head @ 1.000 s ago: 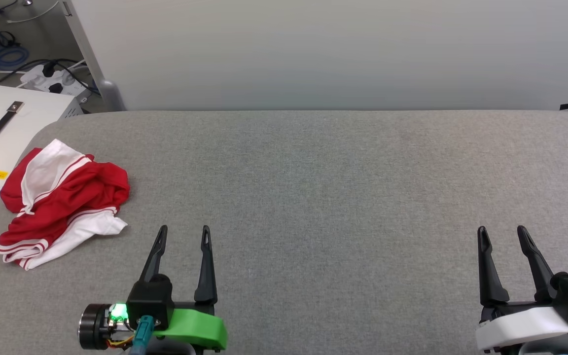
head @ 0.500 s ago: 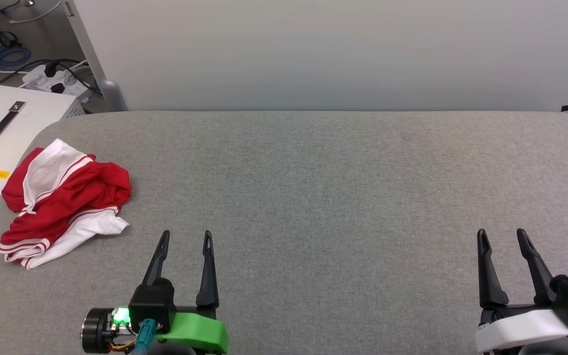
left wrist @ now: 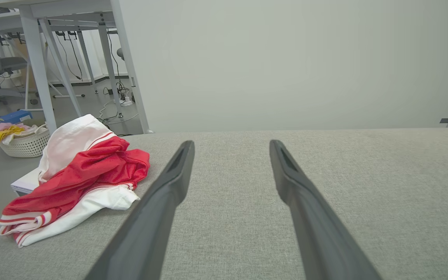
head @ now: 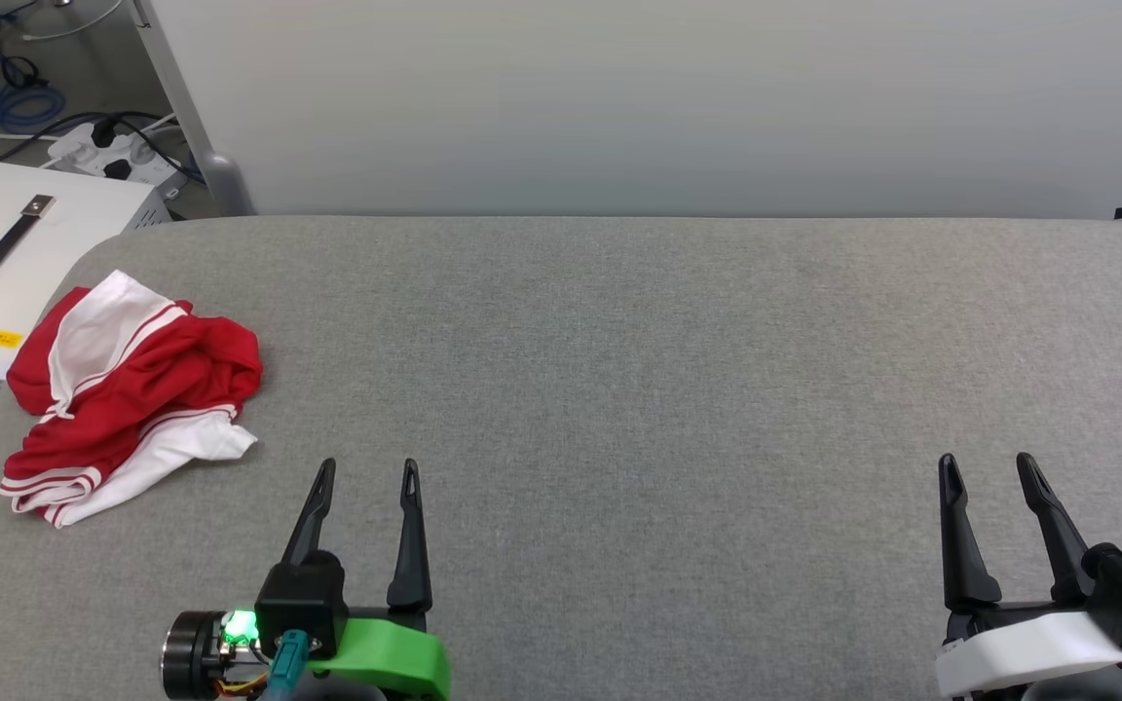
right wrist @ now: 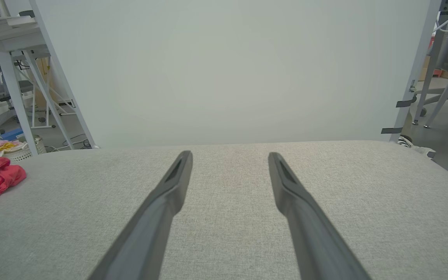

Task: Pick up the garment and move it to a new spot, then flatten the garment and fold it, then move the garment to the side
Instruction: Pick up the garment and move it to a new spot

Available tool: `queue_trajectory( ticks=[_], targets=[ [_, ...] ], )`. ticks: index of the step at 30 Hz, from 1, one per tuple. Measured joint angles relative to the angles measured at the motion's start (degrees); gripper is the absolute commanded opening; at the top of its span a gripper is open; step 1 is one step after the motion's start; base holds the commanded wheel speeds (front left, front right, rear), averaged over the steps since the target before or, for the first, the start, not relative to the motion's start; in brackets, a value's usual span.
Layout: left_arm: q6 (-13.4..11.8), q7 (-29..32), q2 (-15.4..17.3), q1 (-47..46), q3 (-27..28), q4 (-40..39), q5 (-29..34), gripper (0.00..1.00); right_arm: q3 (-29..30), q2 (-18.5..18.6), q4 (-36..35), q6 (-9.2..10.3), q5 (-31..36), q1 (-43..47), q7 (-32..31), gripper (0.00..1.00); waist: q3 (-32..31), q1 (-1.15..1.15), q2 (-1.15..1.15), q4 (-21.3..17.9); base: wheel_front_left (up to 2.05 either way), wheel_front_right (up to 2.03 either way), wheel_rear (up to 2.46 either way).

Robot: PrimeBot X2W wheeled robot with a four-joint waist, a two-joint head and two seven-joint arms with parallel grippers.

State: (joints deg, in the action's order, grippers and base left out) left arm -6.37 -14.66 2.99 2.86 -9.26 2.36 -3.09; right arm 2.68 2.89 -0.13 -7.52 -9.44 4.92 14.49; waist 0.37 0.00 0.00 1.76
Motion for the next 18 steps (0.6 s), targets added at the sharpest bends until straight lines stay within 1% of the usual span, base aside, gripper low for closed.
queue_trajectory(
  ticks=[9, 18],
  targets=[
    [0.0, 0.0, 0.0, 0.0, 0.2, 0.3, 0.0, 1.00, 0.0, 0.0, 0.0, 0.00, 0.1, 0.0, 0.2, 1.00, 0.4, 0.00, 0.00, 1.3, 0.00, 0.00, 0.00],
    [-0.1, 0.0, 0.0, -0.2, 1.0, 0.5, -0.9, 1.00, -0.4, 0.0, -0.2, 0.00, 0.1, 0.0, 0.2, 1.00, 1.2, 0.00, 0.00, 4.6, 0.00, 0.00, 0.00]
  ],
)
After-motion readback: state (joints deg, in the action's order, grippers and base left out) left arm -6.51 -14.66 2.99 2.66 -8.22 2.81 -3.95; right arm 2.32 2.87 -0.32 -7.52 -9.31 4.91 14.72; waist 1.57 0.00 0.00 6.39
